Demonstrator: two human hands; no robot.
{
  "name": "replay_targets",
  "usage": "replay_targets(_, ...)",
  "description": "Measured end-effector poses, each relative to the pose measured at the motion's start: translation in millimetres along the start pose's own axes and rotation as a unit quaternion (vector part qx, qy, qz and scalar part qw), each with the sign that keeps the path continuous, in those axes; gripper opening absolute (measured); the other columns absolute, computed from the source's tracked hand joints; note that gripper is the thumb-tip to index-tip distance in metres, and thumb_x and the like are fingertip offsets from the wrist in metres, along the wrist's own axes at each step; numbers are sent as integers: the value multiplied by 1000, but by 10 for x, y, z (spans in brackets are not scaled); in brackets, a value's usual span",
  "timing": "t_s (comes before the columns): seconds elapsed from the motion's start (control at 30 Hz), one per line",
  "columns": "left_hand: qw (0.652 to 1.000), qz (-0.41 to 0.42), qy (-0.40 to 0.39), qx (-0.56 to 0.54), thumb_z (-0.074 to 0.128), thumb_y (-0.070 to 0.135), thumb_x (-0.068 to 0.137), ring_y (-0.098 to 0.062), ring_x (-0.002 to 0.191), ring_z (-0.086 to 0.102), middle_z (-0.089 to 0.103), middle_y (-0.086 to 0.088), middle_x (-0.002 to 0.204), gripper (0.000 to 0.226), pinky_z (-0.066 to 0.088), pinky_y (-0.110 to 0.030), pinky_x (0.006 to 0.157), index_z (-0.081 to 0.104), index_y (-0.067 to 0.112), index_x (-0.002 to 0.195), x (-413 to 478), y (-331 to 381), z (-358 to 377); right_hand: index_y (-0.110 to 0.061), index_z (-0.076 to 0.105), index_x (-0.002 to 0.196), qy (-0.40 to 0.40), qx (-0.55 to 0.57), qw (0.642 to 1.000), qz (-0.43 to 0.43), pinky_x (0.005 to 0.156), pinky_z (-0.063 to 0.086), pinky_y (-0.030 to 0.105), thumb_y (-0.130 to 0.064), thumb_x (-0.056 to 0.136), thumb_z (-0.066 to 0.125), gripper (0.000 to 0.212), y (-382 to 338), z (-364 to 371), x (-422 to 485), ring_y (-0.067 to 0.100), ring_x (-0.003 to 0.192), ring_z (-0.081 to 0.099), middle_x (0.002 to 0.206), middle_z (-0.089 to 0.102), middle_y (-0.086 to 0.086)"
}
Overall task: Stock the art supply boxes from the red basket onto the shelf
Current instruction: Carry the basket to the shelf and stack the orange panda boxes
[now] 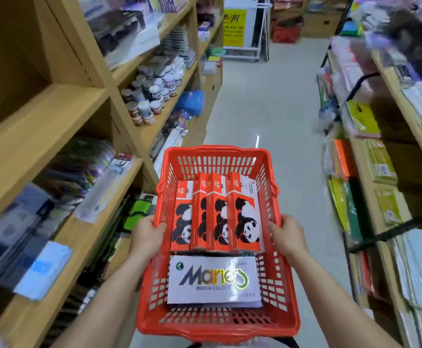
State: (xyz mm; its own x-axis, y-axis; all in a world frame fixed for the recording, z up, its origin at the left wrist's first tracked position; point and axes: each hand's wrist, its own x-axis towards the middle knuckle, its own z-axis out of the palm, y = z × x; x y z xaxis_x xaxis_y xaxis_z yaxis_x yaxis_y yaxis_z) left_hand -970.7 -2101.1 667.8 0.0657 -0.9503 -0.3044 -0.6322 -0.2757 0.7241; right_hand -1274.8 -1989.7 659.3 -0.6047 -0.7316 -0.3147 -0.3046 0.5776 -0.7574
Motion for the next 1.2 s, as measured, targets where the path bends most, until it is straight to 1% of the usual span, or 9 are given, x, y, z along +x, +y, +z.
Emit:
replay_targets(0.13,999,-35,10,1,63,10,89,-24,58,67,71,-1,64,16,51,-33,58,70,17,76,871,295,232,-20,59,65,-36,-17,999,-2,53,42,26,-19,91,62,25,-345,264,1068,23,66,64,65,64,-6)
replay_targets(0.27,998,-59,11,5,61,13,92,-24,65,71,75,-2,75,14,59,-39,67,72,20,85,1765,433,439,-8,71,86,-55,-30,998,8,63,46,32,-18,94,60,17,-598,648,1959,28,73,65,78,70,10)
replay_targets(0.43,998,-50,-18,30,59,13,94,-26,80,71,76,-6,89,15,58,-41,77,74,13,100,2986,319,720,-4,71,98,-52,-40,997,32,70,52,36,-21,96,58,21,-661,1372,2870,36,86,70,92,75,16)
replay_targets(0.6,996,-31,-37,78,61,9,93,-25,76,63,71,-11,84,10,36,-27,61,71,6,95,4039,48,1021,-8,68,86,-20,-53,995,83,60,38,31,-21,93,59,18,-565,2092,3467,34,79,69,73,67,8)
replay_targets(0.7,993,-39,-57,92,61,11,95,-22,77,62,71,-5,87,15,39,-25,63,72,7,104,4476,-135,1181,-12,64,78,-8,-64,992,110,60,38,32,-25,93,59,21,-482,2428,3709,36,77,68,69,65,7)
replay_targets(0.87,991,-48,-86,94,60,10,96,-20,78,62,72,-6,92,16,40,-25,64,70,8,107,4760,-421,1366,-14,60,77,-1,-93,987,132,61,36,32,-17,90,59,14,-347,2747,3826,36,75,66,68,60,5)
replay_targets(1.07,989,-66,-114,68,58,14,98,-9,75,65,67,11,83,16,41,-21,57,67,15,111,4814,-546,1368,-16,66,83,12,-70,984,165,57,39,32,-20,90,59,10,-319,2796,3816,32,73,67,67,65,-1)
replay_targets(1.13,990,-84,-114,25,58,16,98,-18,92,68,66,12,92,23,46,-24,67,62,17,120,4756,-467,1344,-17,67,94,1,-51,981,186,61,42,30,-20,91,60,9,-359,2771,3813,30,81,69,78,70,-1)
replay_targets(1.2,997,-39,-63,-3,62,17,94,-13,110,59,64,6,116,39,47,-27,87,54,18,132,4618,-374,1307,-13,64,117,31,-45,981,184,75,47,31,-23,92,61,28,-442,2726,3799,24,95,67,105,71,2)
